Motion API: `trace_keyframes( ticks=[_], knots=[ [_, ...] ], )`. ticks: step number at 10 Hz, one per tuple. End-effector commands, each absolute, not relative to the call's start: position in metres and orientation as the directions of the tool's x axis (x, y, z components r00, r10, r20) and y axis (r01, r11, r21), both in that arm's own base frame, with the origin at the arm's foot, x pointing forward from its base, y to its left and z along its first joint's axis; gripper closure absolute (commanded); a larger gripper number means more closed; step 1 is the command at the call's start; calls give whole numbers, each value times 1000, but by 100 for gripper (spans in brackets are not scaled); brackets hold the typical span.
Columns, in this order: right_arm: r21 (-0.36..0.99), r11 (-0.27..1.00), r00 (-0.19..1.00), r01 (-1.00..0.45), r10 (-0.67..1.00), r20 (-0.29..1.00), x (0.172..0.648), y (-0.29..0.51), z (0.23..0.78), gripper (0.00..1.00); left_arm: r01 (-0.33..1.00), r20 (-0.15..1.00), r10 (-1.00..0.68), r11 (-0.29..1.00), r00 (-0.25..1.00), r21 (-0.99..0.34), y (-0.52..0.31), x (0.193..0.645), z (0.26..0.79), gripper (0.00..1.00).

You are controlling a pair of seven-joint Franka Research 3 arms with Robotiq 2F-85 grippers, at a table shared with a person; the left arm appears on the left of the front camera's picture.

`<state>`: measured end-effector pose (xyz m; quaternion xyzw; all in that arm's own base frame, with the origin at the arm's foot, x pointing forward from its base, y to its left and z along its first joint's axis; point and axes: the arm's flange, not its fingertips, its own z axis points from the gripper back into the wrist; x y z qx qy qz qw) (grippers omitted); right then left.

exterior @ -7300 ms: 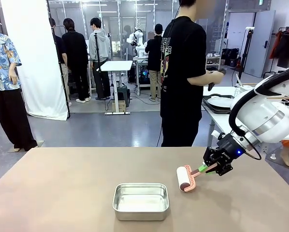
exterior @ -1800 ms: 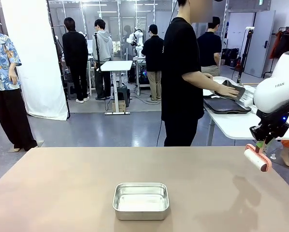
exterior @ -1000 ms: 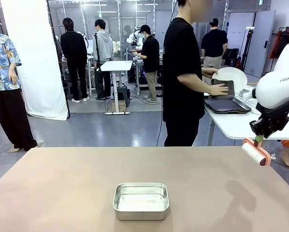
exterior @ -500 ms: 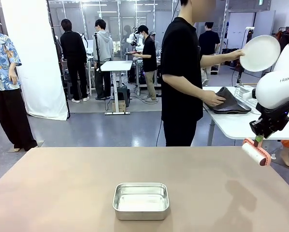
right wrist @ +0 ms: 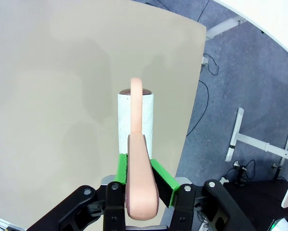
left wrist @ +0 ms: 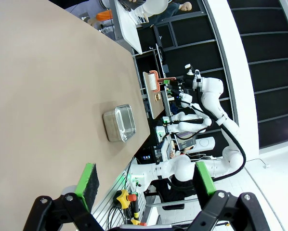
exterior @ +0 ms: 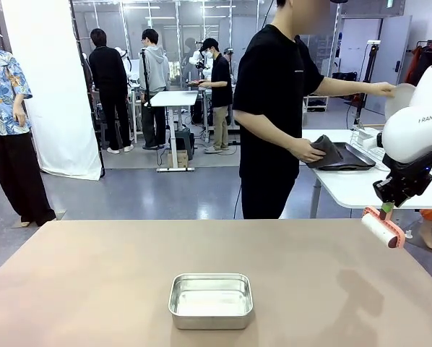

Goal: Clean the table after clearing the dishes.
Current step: Place the Lint Roller back on top of the Airtight Container.

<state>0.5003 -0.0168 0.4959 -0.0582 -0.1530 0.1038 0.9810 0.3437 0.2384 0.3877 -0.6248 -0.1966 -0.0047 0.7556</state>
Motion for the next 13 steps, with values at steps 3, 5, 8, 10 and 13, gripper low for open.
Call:
trace_keyframes(
  ticks=[3, 5, 8, 10, 13],
  knots=[
    [-202, 901, 854, -384, 430, 292, 489, 11, 527, 77, 259, 310, 246, 220, 918, -941, 238, 340, 390, 0],
    [-192, 822, 754, -537, 569, 327, 474, 51, 551, 77, 259, 310, 246, 220, 918, -941, 238, 340, 390, 0],
    [-234, 584, 515, -777, 804, 298, 451, 142, 569, 77, 259, 310, 246, 220, 918, -941, 238, 340, 390, 0],
    [-241, 415, 352, -877, 898, 264, 433, 206, 570, 77, 259, 310, 246, 220, 918, -941, 238, 340, 390, 0],
    [-234, 181, 134, -955, 970, 205, 404, 285, 560, 77, 259, 310, 246, 220, 918, -941, 238, 340, 390, 0]
  ],
)
